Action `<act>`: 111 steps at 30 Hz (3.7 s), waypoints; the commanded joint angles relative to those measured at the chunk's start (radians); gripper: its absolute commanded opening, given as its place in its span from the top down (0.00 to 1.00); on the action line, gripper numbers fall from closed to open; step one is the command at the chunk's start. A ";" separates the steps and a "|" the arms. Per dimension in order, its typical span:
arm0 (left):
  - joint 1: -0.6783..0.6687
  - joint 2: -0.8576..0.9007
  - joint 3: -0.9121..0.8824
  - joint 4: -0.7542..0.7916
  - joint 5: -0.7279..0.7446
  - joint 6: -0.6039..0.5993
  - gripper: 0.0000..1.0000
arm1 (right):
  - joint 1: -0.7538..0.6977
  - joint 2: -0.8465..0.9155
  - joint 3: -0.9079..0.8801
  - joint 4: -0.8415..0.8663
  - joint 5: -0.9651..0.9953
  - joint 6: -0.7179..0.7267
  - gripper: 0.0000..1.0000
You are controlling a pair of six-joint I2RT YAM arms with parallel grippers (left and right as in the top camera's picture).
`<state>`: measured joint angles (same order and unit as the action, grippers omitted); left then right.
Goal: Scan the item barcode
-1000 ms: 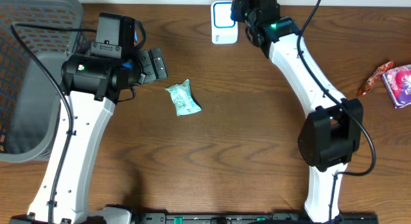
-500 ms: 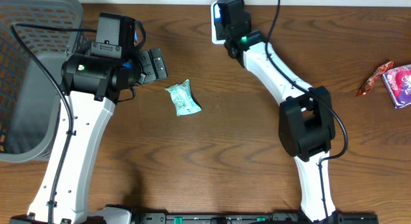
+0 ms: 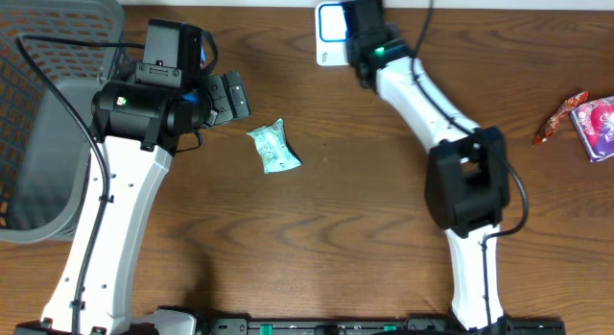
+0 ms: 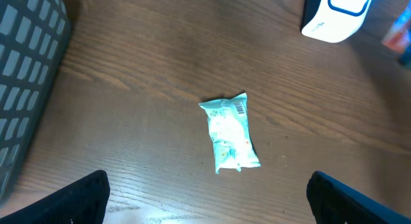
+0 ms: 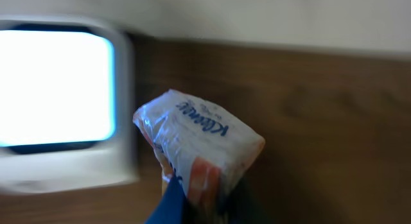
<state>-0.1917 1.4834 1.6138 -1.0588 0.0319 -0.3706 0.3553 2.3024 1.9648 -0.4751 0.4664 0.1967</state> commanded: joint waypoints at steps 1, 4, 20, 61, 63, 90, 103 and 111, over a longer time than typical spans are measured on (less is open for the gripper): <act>0.003 0.004 0.000 -0.003 0.003 -0.005 0.02 | -0.134 -0.091 0.031 -0.098 0.059 0.129 0.99; 0.003 0.004 0.000 -0.003 0.002 -0.005 0.02 | -0.240 -0.118 0.031 -0.238 0.058 0.151 0.99; 0.003 0.004 0.000 -0.003 0.002 -0.005 0.02 | -0.685 -0.125 0.030 -0.771 0.059 0.147 0.99; 0.003 0.004 0.000 -0.003 0.003 -0.005 0.02 | -0.405 -0.090 0.003 -0.620 -0.980 0.008 0.01; 0.003 0.004 0.000 -0.003 0.002 -0.005 0.02 | -0.341 -0.090 0.002 -0.618 -0.971 0.008 0.01; 0.003 0.004 0.000 -0.003 0.002 -0.005 0.02 | 0.242 -0.090 -0.346 -0.049 -0.876 0.374 0.58; 0.003 0.004 0.000 -0.003 0.002 -0.005 0.02 | 0.303 -0.090 -0.362 -0.088 -0.769 0.341 0.47; 0.003 0.004 0.000 -0.003 0.002 -0.005 0.02 | 0.292 -0.098 -0.377 -0.105 -0.808 0.342 0.99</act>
<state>-0.1913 1.4830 1.6138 -1.0588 0.0319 -0.3706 0.6636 2.2032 1.5959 -0.5640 -0.3111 0.5415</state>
